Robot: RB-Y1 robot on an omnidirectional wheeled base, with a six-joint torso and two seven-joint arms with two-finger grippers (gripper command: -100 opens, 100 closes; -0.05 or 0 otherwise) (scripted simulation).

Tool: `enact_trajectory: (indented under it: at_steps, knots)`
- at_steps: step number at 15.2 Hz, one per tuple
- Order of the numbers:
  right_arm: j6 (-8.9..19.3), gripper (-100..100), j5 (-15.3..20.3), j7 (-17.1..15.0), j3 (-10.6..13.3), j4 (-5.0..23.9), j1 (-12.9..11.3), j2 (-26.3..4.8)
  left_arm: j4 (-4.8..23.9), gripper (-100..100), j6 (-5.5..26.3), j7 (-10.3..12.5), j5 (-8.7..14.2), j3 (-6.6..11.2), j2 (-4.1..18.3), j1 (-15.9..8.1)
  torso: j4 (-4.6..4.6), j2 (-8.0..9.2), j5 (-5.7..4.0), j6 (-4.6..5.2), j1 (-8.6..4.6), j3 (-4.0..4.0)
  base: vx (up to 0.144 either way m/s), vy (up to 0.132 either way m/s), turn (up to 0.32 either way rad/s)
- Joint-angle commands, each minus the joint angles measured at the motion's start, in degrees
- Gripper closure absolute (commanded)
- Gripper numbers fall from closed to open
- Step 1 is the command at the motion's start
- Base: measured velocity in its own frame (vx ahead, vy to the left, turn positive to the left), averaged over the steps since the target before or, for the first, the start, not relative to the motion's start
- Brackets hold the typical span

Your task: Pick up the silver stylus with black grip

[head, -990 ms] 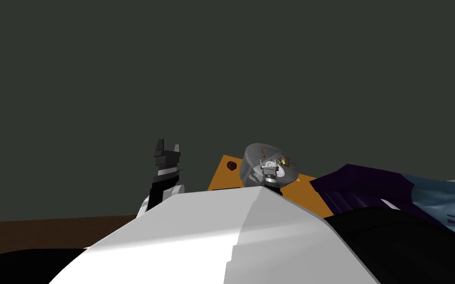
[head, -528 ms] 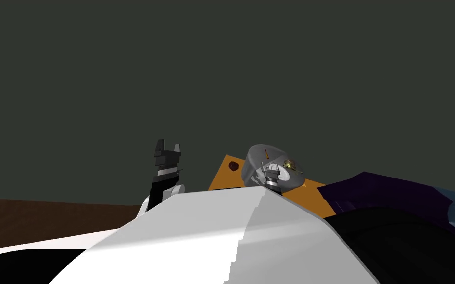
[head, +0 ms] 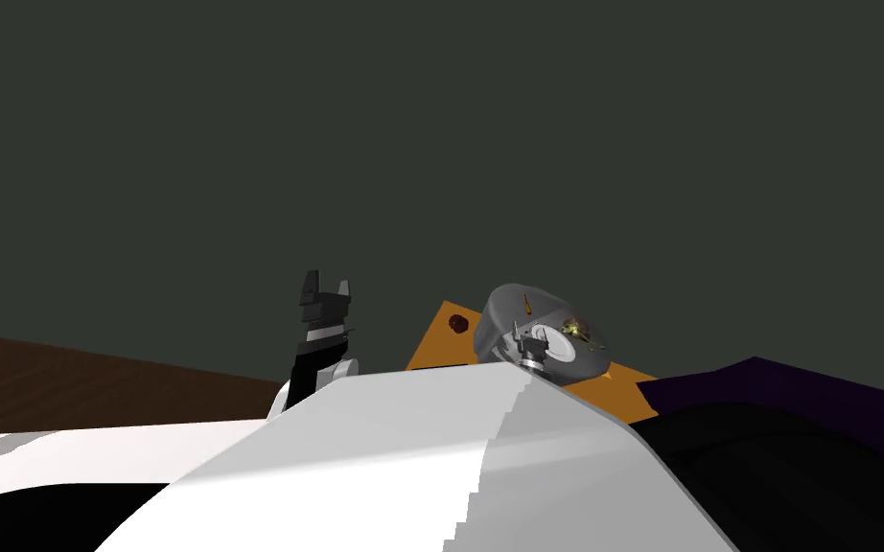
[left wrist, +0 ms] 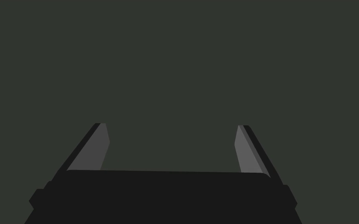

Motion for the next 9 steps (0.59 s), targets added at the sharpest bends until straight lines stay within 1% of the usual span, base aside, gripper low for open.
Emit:
enact_trajectory:
  at_steps: [1, 2, 3, 4, 6, 7, 9]
  knots:
    - [-0.02, -100, -0.72, -2.86, -0.04, 0.2, 0.36, -0.07, 0.0, 0, 0.0, 0.0, 0.0, 0.0, 0.0, 0.0, 0.0, 0.0, 0.0, 0.0, 0.0, 0.0, 0.005, -0.004, 0.072]
    - [-0.02, -100, -0.72, -3.53, -0.04, 0.2, 0.36, -0.07, 0.0, 0, 0.0, 0.0, 0.0, 0.0, 0.0, 0.01, 0.0, 0.0, 0.0, 0.02, -0.01, 0.0, 0.0, 0.0, 0.0]
    - [-0.96, -100, -2.7, -5.15, -0.01, 3.09, 0.43, -0.37, 0.0, 0, 0.0, 0.0, 0.0, 0.01, 0.0, 0.01, 0.0, 0.0, 0.0, 0.03, 0.0, 0.0, 0.006, 0.003, 0.192]
    - [-0.96, -100, -2.7, -6.27, -0.01, 3.09, 0.43, -0.37, 0.0, 0, 0.0, 0.0, 0.0, 0.0, 0.0, 0.0, 0.0, 0.0, 0.0, -0.01, 0.0, 0.0, 0.008, -0.002, 0.228]
    - [-0.96, -100, -2.7, -8.15, -0.01, 3.09, 0.43, -0.37, 0.0, 0, 0.0, 0.0, 0.0, 0.0, 0.0, 0.01, 0.0, -0.01, 0.0, 0.02, -0.02, -0.01, 0.006, -0.005, 0.048]
    - [-1.89, -100, -4.66, -9.81, 0.01, 5.84, 0.5, -0.65, 0.0, 0, 0.0, 0.0, 0.0, 0.01, 0.0, 0.01, 0.0, -0.01, 0.0, 0.03, -0.01, -0.01, 0.006, -0.002, 0.153]
    - [-1.89, -100, -4.66, -12.13, 0.01, 5.92, 0.5, -0.65, 0.0, 0, 0.0, 0.0, 0.0, 0.0, 0.0, 0.0, 0.0, -0.02, 0.0, 0.0, -0.02, -0.01, 0.008, -0.007, 0.16]
